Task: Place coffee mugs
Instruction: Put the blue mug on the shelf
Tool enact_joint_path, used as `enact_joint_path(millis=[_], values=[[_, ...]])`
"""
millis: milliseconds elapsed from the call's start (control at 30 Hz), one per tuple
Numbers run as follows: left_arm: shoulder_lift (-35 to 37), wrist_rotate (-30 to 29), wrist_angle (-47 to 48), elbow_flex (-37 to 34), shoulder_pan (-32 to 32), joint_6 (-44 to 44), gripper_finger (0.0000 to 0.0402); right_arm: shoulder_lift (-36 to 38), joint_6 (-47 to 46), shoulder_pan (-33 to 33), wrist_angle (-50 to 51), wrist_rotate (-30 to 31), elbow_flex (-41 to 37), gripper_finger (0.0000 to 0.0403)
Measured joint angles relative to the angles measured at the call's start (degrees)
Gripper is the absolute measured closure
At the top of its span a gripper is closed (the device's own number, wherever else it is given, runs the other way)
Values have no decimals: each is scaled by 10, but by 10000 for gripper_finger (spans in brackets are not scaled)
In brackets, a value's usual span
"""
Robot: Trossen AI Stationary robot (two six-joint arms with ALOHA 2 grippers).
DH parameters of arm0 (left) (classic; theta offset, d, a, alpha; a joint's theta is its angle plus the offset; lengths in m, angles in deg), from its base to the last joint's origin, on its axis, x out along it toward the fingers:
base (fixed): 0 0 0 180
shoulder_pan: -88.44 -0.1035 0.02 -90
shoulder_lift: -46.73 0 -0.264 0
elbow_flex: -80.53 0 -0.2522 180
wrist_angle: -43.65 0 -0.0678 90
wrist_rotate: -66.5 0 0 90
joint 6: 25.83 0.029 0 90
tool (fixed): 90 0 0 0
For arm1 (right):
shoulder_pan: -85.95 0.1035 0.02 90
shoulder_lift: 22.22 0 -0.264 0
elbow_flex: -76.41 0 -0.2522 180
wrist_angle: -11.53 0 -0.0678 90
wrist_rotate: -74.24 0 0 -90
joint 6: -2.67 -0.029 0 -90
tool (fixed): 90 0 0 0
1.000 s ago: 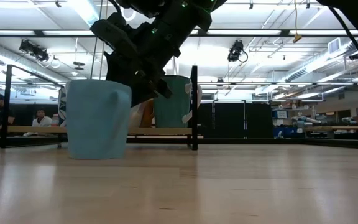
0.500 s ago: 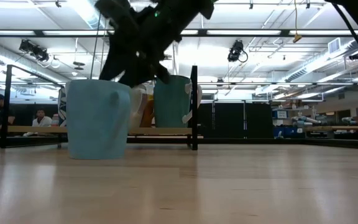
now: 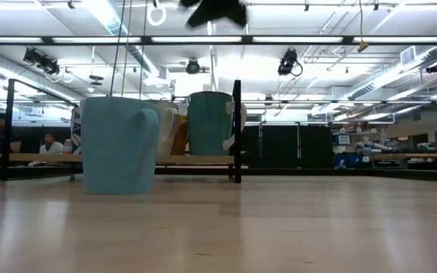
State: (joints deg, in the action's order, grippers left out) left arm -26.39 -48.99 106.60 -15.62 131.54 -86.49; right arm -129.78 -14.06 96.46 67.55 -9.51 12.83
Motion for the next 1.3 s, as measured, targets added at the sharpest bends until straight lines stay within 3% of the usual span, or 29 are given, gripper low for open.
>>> enact_joint_path(millis=[133,300,567,800,1033,1300], values=[[0,-2,1,-37,-15,-51,241,55,18,41,46,34,-1,231],[0,-2,-1,-82,-52,-111,241,105,20,109,111,119,-1,231],[0,-2,-26,-145,-134,-148,241,125,-20,197,187,238,-24,231],[0,-2,-119,-205,-180,-147,241,143,-87,223,166,243,-136,231],[0,-2,-129,-230,-189,-147,241,158,-107,226,100,204,-223,231],[-6,-3,-136,-230,-189,-146,241,159,-104,225,30,178,-270,231]])
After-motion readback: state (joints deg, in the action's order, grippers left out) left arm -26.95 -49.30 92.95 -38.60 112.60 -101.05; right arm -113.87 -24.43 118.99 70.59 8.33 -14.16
